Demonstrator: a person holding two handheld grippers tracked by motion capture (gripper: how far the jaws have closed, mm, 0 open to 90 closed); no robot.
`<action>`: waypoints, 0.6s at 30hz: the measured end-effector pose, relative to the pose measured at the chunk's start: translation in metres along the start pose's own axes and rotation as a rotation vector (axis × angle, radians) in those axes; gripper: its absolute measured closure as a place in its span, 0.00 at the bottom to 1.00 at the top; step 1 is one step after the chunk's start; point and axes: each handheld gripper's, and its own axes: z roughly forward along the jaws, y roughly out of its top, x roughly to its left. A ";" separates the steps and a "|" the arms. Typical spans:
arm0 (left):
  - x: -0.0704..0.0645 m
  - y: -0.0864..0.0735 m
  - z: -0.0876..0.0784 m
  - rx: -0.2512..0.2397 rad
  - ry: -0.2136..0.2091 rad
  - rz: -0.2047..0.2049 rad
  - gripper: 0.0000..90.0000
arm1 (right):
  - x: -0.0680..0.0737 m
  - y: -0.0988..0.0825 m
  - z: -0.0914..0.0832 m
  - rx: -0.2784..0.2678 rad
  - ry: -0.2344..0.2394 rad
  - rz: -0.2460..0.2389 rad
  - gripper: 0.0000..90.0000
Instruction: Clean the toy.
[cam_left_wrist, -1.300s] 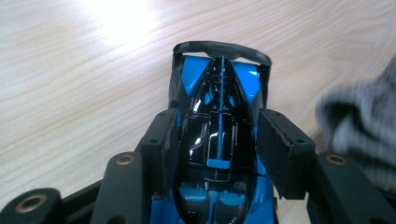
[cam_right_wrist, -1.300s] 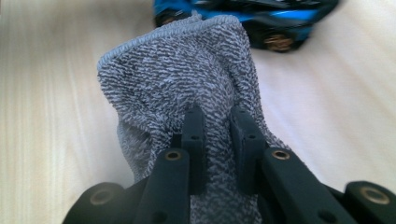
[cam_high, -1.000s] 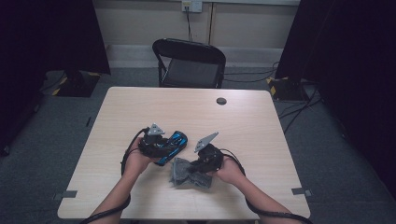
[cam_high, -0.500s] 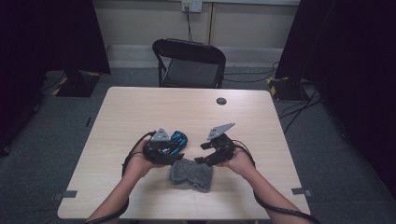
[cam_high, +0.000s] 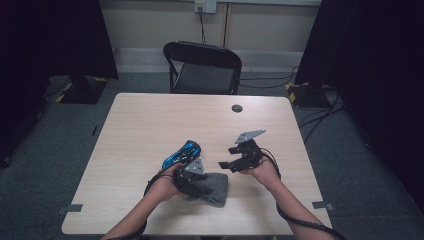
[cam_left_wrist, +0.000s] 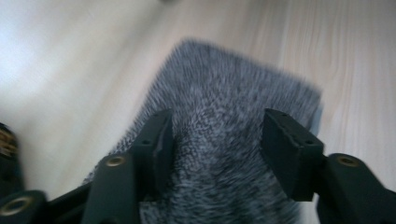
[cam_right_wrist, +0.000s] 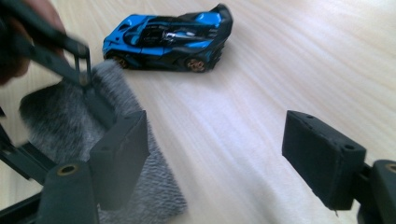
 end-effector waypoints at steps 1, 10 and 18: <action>-0.001 -0.003 0.002 -0.017 0.001 -0.011 0.50 | -0.001 0.001 -0.001 -0.004 -0.009 -0.006 0.25; -0.006 -0.003 -0.002 0.019 0.047 -0.078 0.75 | 0.001 0.014 0.012 -0.040 -0.039 0.021 0.24; -0.001 -0.013 -0.035 -0.009 0.079 -0.242 0.85 | 0.021 0.044 0.047 -0.044 -0.014 -0.034 0.23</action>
